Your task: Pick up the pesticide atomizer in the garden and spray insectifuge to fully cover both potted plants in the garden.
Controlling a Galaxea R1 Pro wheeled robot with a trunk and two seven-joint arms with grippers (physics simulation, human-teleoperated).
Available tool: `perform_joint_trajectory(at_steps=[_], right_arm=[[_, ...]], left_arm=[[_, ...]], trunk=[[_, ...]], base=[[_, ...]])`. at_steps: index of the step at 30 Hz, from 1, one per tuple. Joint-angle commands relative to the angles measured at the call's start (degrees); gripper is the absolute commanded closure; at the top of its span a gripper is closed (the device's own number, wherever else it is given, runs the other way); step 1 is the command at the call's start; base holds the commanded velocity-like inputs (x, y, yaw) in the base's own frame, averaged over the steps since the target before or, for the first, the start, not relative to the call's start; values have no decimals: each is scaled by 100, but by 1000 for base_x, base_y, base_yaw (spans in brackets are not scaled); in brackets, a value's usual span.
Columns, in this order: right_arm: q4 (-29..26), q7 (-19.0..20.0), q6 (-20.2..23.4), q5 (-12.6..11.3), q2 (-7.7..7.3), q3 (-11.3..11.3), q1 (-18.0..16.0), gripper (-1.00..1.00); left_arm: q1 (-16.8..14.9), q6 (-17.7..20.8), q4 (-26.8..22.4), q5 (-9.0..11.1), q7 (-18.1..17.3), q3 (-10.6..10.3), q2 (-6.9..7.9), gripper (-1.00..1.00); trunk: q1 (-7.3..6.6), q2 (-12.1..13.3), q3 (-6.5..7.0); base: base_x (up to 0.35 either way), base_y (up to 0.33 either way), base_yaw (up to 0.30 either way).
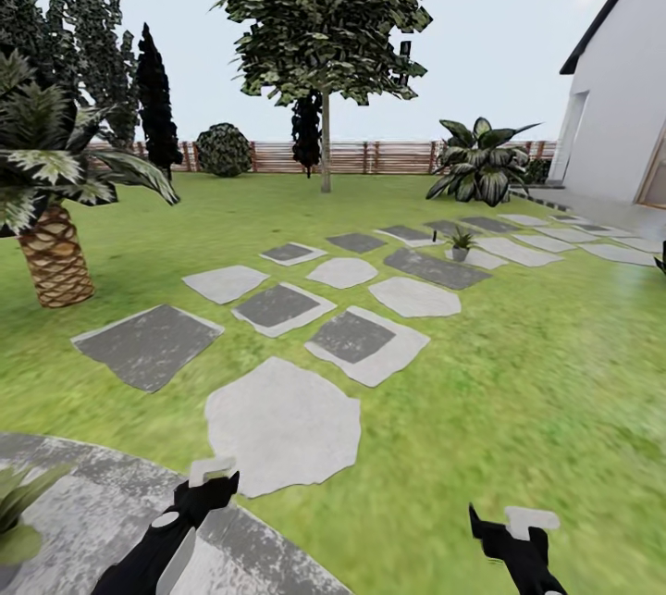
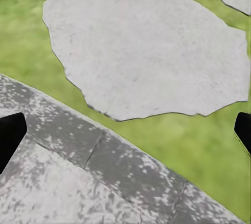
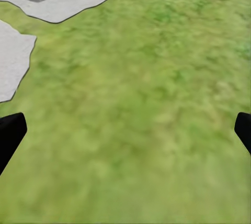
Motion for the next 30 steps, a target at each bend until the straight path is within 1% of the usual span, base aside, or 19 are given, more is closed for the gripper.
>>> perform_joint_trajectory(at_steps=[1, 9, 30], right_arm=[[5, -4, -18, -5, 0, 0, -3, -100], [5, -2, -18, -22, 0, 0, -3, -100], [5, -1, -18, -33, 0, 0, -3, -100]], left_arm=[[-1, -3, -1, 61, 6, -7, 1, -100], [-2, -3, -1, 59, 6, -7, 1, -100], [2, -3, -1, 60, 6, -7, 1, -100]], trunk=[[2, -2, -15], [2, -2, -56], [2, -2, -61]], base=[[332, -135, 0], [332, -135, 0], [332, -135, 0]])
